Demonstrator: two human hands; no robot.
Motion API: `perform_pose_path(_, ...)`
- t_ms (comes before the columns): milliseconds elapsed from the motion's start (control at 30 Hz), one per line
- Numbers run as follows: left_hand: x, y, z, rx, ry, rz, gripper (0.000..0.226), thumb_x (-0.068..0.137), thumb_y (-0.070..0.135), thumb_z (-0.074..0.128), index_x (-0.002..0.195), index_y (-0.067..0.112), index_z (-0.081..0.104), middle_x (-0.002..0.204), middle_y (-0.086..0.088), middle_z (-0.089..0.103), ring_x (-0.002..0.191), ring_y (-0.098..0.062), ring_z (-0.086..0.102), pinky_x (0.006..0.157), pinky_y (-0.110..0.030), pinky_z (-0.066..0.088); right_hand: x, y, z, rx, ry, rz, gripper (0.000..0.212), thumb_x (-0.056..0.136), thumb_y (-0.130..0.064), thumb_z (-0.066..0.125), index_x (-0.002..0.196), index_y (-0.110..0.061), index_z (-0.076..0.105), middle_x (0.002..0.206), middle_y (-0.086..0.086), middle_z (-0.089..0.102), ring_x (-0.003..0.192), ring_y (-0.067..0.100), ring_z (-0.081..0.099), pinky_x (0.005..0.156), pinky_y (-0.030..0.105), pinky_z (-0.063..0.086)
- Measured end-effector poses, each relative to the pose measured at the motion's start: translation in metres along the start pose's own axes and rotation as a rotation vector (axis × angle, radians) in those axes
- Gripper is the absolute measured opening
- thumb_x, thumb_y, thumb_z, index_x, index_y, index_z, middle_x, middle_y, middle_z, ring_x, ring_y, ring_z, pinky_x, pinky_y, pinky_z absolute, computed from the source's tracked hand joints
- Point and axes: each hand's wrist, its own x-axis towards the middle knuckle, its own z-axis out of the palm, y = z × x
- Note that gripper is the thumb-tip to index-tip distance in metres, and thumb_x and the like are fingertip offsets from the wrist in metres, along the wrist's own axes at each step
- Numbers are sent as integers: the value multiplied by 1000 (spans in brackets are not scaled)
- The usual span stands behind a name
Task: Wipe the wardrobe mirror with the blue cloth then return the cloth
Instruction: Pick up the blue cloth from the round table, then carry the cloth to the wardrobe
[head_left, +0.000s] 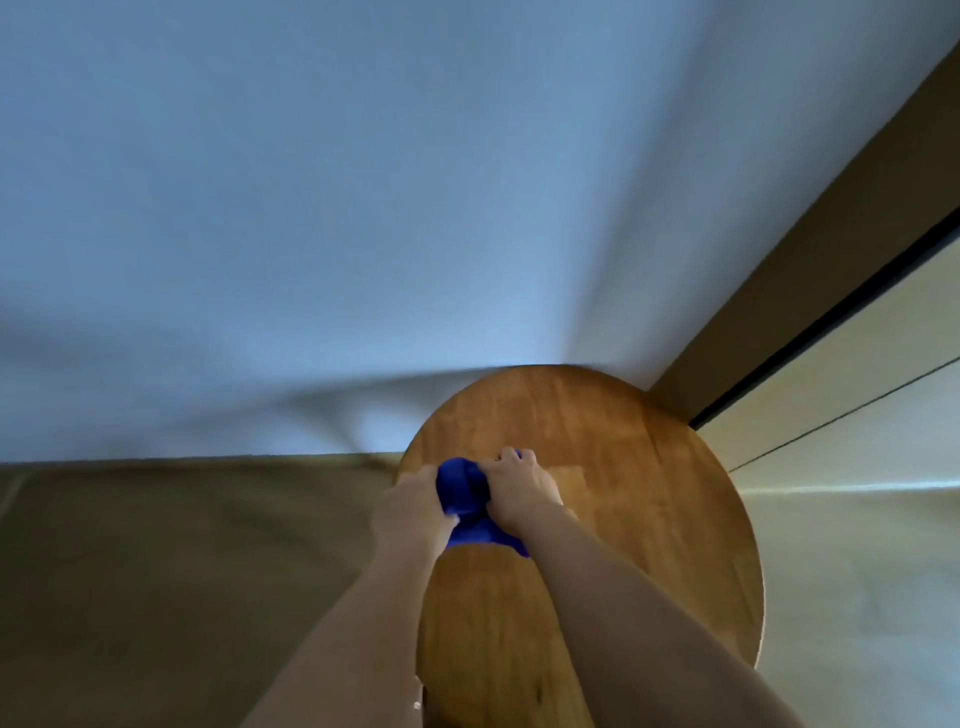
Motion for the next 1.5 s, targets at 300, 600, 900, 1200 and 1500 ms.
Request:
perform_pose_path(300, -50, -137, -89, -124, 219, -240, 48, 80, 36, 70, 122, 25, 51, 112, 0, 57, 104, -21, 58, 72, -31, 44, -2, -168, -24, -159, 106, -353, 40, 92, -12, 49, 131, -16, 45, 127, 9, 46, 123, 29, 38, 92, 38, 47)
perform_pose_path(600, -113, -298, -152, -173, 355, -399, 56, 83, 39, 67, 132, 23, 44, 120, -1, 54, 110, -20, 55, 80, -30, 44, -35, -358, -16, -293, 137, -564, 39, 90, -13, 49, 129, -15, 46, 128, 9, 47, 124, 28, 38, 92, 37, 44)
perform_pose_path(900, -178, -468, -192, -230, 448, -613, 56, 80, 42, 68, 129, 26, 46, 118, 0, 54, 107, -22, 56, 75, -34, 45, -72, -543, 21, -371, 151, -782, 40, 90, -12, 50, 130, -16, 45, 128, 8, 47, 124, 28, 38, 90, 38, 46)
perform_pose_path(1200, -223, -586, -202, -343, 504, -825, 40, 77, 33, 69, 113, 24, 54, 105, 2, 60, 94, -20, 60, 73, -34, 49, -85, -676, 64, -472, 66, -990, 43, 89, -13, 53, 130, -16, 43, 128, 9, 48, 125, 28, 38, 90, 39, 47)
perform_pose_path(1500, -208, -704, -229, -423, 615, -1004, 35, 76, 33, 68, 106, 21, 58, 98, 1, 61, 85, -19, 59, 68, -32, 49, -51, -819, 86, -567, 24, -1199, 48, 87, -14, 57, 133, -17, 41, 128, 9, 48, 123, 29, 41, 89, 39, 46)
